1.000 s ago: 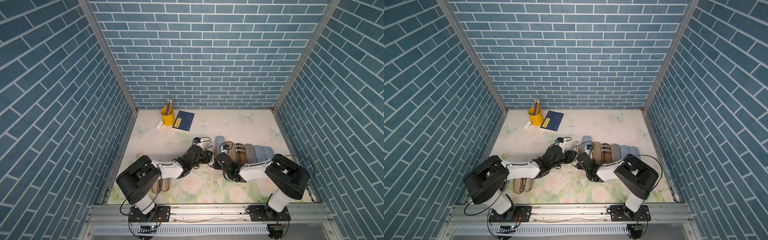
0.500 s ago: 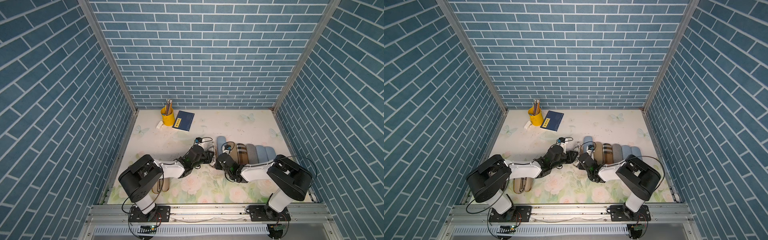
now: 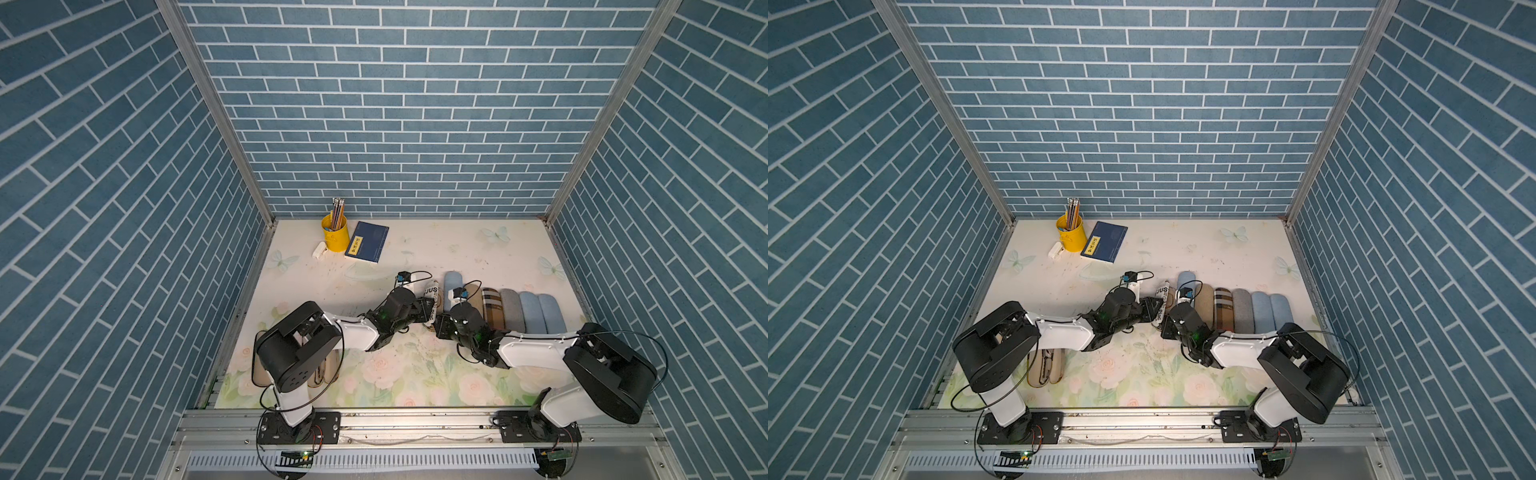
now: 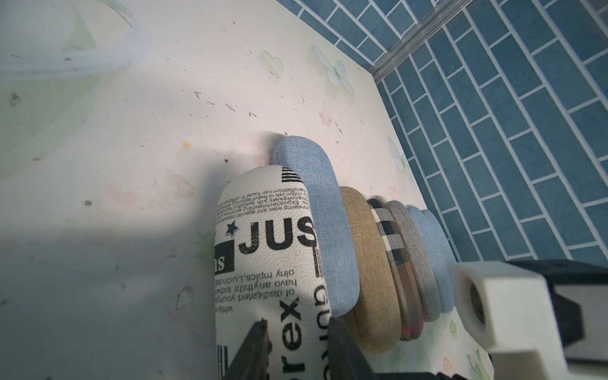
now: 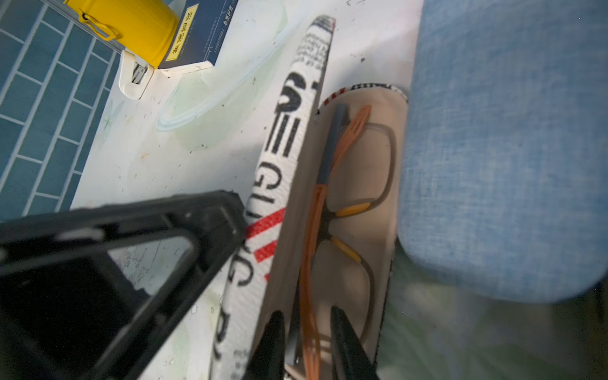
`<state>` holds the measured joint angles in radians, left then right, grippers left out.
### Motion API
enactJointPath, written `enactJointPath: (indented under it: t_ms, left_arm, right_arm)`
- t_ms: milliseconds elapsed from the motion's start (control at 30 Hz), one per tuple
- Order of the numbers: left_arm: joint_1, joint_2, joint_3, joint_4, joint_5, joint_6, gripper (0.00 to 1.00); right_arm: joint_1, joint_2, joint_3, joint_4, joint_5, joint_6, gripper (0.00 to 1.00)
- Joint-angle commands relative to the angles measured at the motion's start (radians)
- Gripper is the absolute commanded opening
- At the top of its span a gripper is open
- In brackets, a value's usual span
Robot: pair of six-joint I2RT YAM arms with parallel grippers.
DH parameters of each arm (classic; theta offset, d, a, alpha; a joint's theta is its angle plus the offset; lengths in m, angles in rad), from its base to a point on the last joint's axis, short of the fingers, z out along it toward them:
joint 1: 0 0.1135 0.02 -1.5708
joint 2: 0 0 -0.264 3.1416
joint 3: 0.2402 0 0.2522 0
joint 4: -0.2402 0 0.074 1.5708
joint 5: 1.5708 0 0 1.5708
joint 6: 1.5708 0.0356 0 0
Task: Close the glasses case
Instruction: Close the glasses case at the center of the board.
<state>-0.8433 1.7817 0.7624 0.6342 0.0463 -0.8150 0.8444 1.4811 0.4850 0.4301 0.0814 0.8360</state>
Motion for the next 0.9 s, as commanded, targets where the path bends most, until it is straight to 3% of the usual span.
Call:
enactJointPath:
  t_ms: [0, 667, 867]
  left_arm:
    - [-0.031, 0.078, -0.005, -0.136, 0.028, 0.01, 0.34]
    - [-0.099, 0.229, 0.147, -0.331, -0.081, 0.066, 0.34]
    - [-0.114, 0.265, 0.163, -0.315, -0.058, 0.064, 0.34]
  right_arm:
    - [-0.003, -0.022, -0.003, 0.011, -0.103, -0.058, 0.26]
    - [-0.099, -0.286, -0.086, -0.116, -0.101, -0.102, 0.29]
    - [-0.133, -0.393, -0.101, -0.194, -0.081, -0.12, 0.3]
